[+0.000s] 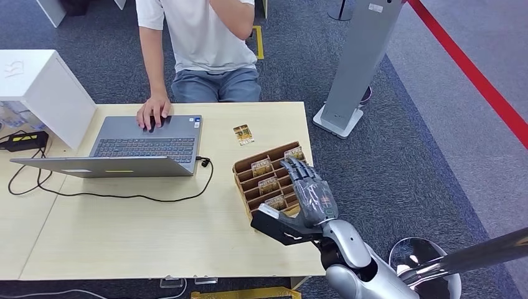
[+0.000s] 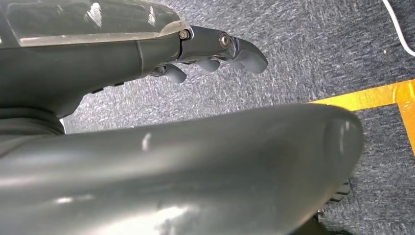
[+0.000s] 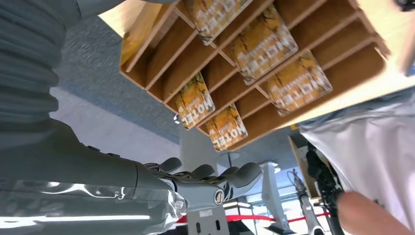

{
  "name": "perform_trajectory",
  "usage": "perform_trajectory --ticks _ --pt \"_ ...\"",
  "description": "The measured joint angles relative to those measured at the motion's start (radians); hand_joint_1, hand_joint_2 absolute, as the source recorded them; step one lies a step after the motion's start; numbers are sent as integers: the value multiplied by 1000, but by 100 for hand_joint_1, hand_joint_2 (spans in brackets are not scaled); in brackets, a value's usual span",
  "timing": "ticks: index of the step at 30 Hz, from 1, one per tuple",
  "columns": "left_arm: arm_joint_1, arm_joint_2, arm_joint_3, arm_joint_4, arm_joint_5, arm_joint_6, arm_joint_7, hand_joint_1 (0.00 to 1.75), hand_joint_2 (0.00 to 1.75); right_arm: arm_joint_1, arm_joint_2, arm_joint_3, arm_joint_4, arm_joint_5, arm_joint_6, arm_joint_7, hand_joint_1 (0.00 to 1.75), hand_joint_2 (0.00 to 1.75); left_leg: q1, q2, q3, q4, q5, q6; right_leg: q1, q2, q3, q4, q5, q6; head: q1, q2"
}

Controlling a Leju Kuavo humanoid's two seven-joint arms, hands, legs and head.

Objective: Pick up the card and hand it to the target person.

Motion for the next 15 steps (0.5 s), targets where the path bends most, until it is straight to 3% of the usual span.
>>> perform_trajectory --ticks 15 --pt "-1 0 0 0 -12 -7 3 0 0 -6 1 54 83 110 34 65 7 175 0 0 0 0 0 0 0 0 0 0 0 0 1 0"
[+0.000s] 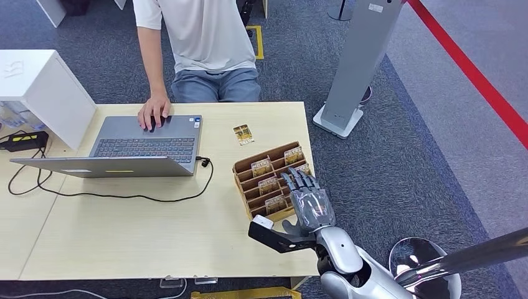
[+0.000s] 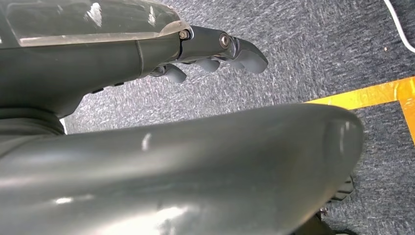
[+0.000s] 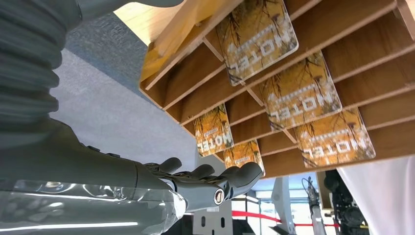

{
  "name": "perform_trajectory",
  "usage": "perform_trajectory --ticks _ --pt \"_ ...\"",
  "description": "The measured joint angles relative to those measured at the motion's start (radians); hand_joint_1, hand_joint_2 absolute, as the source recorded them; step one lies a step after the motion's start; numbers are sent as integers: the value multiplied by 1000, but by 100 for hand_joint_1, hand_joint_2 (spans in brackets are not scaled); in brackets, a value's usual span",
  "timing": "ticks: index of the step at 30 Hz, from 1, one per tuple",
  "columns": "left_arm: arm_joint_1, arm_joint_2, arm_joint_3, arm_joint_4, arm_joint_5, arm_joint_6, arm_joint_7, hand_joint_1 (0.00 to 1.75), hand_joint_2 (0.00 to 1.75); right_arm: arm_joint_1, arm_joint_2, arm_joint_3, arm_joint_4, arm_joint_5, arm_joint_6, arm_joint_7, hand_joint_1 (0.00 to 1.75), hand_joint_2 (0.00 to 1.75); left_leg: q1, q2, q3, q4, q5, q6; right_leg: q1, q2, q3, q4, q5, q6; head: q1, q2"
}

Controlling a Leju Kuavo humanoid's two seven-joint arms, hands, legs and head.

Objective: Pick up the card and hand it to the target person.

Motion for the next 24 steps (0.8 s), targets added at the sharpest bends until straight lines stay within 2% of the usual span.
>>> perform_trajectory --ticks 6,14,18,24 --pt "0 0 1 0 0 2 1 0 0 -2 4 5 17 7 2 -8 18 175 0 0 0 0 0 0 0 0 0 0 0 0 0 0" --pt "0 0 3 1 -4 3 -1 0 0 -9 16 16 22 7 -8 -20 45 175 0 0 0 0 0 0 0 0 0 0 0 0 0 0" --pt "0 0 8 1 -9 2 -2 0 0 -13 18 21 22 9 -13 -20 79 175 0 0 0 0 0 0 0 0 0 0 0 0 0 0" --pt "0 0 16 1 -14 1 -2 0 0 -17 19 26 22 11 -15 -19 65 175 0 0 0 0 0 0 0 0 0 0 0 0 0 0"
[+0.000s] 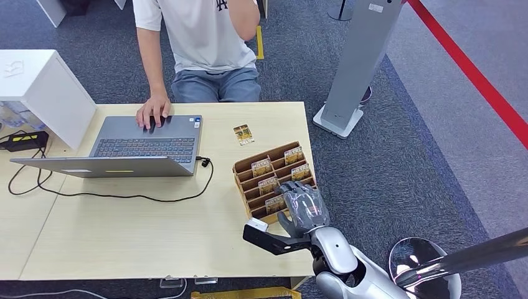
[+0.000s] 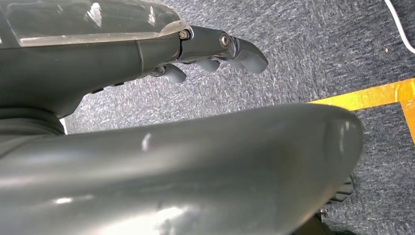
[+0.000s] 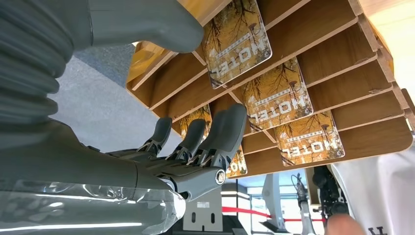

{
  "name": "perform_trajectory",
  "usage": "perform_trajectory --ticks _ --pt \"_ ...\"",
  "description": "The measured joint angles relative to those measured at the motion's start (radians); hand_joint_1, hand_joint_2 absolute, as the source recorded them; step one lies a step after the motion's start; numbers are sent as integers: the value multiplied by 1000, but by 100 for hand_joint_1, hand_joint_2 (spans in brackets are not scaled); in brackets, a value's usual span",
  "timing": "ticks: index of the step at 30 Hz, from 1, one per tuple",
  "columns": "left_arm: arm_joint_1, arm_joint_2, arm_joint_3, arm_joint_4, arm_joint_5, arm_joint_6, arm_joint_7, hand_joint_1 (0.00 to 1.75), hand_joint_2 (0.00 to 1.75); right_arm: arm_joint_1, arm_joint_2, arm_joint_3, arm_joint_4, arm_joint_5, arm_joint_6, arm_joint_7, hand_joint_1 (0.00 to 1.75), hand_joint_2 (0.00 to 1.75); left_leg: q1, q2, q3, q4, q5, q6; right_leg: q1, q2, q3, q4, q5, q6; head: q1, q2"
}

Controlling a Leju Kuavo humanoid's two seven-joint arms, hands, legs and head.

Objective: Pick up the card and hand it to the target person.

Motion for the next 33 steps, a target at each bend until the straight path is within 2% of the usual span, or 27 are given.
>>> perform_trajectory --ticks 9,16,20,33 --pt "0 0 1 0 -1 0 0 0 0 -6 5 3 0 0 1 -1 60 175 0 0 0 0 0 0 0 0 0 0 0 0 0 0" --pt "-1 0 2 1 -1 -2 0 0 0 -11 11 10 2 0 1 -8 68 175 0 0 0 0 0 0 0 0 0 0 0 0 0 0" --pt "-3 0 2 2 -5 -2 0 0 0 -15 13 17 9 -2 1 -9 78 175 0 0 0 0 0 0 0 0 0 0 0 0 0 0" --pt "-8 0 2 3 -7 -3 0 0 0 -21 25 36 53 -18 1 -20 71 175 0 0 0 0 0 0 0 0 0 0 0 0 0 0"
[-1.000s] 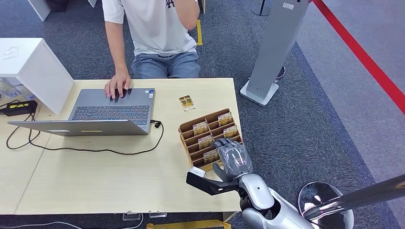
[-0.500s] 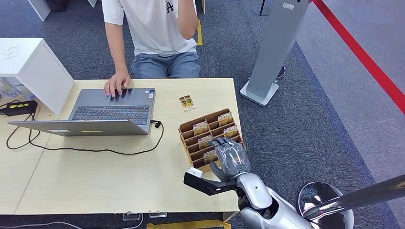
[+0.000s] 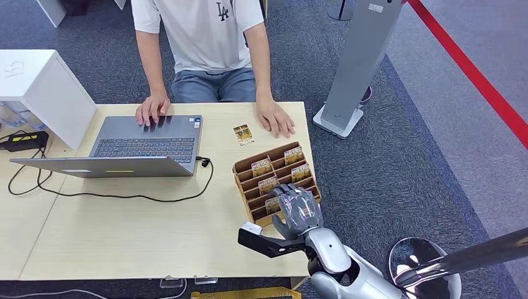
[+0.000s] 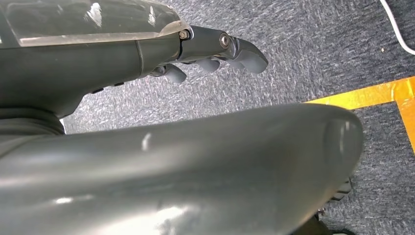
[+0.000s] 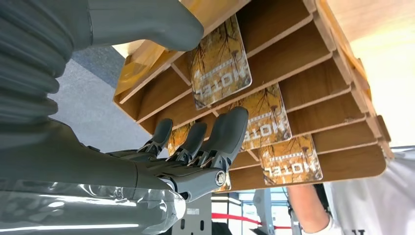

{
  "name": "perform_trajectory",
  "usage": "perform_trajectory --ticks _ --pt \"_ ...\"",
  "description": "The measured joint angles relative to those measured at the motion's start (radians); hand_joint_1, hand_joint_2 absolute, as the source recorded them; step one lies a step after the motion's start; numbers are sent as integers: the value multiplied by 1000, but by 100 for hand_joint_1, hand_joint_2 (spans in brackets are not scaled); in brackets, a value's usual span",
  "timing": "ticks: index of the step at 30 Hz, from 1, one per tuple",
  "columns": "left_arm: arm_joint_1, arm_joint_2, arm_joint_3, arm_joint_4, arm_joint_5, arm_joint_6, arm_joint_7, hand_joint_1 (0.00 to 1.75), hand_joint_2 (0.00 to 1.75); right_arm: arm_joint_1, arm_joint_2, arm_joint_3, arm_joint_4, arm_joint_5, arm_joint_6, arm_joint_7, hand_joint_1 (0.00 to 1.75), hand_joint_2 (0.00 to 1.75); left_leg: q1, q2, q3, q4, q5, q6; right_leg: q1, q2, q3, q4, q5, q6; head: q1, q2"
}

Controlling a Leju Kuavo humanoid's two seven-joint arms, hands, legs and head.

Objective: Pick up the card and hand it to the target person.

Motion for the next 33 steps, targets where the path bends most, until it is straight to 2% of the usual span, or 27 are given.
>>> perform_trajectory --ticks 6,12,14,17,19,25,29,33 --pt "-1 0 0 0 -2 0 0 0 0 -2 5 10 20 -4 -2 -2 75 175 0 0 0 0 0 0 0 0 0 0 0 0 1 0" --pt "-2 0 1 0 -3 0 1 0 0 -7 9 14 33 -6 -10 -3 89 175 0 0 0 0 0 0 0 0 0 0 0 0 0 0" --pt "-2 0 2 0 -3 0 2 0 0 -9 10 14 36 -6 -13 -2 85 175 0 0 0 0 0 0 0 0 0 0 0 0 0 0" --pt "-2 0 4 0 -4 0 2 0 0 -11 10 14 39 -6 -15 -2 70 175 0 0 0 0 0 0 0 0 0 0 0 0 0 0" --pt "-2 0 5 0 -5 0 2 0 0 -11 10 14 41 -7 -15 -2 71 175 0 0 0 0 0 0 0 0 0 0 0 0 0 0" --pt "-2 -1 6 0 -8 0 2 0 0 -11 10 15 47 -7 -15 -1 89 175 0 0 0 0 0 0 0 0 0 0 0 0 0 0" --pt "-3 -1 6 1 -12 0 2 0 0 -11 10 15 48 -7 -15 0 130 175 0 0 0 0 0 0 0 0 0 0 0 0 0 0" --pt "-3 -1 6 1 -13 0 2 0 0 -11 10 15 48 -7 -15 0 141 175 0 0 0 0 0 0 0 0 0 0 0 0 0 0"
